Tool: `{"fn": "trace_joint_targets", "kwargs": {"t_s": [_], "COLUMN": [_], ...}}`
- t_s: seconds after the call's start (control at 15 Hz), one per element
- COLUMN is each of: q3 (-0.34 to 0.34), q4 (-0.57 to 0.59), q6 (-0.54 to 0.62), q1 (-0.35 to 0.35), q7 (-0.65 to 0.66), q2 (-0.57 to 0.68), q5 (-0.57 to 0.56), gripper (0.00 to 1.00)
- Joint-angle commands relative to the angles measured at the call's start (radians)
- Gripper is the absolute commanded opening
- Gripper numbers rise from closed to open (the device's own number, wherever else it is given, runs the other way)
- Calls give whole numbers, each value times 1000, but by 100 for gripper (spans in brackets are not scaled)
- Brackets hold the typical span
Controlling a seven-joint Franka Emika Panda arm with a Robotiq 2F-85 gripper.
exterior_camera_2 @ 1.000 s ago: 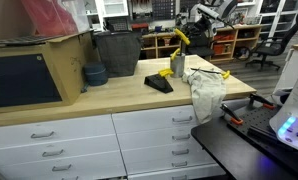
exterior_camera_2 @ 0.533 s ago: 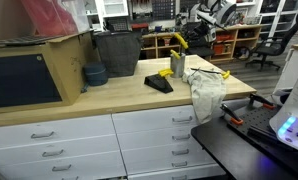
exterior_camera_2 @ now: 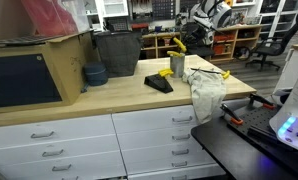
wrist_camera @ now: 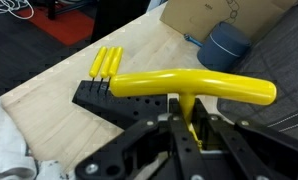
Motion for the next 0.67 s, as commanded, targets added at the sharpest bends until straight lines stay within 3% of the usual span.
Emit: {"fn": "trace_joint_targets", "kwargs": {"t_s": [0.0,0.6], "q3": [-13,-40], "q4": [51,148], "q6": [19,18], "q1": [-3,-23], "q7": [57,142], "q2": [37,116], "q5": [-6,-47], "gripper": [4,4]}}
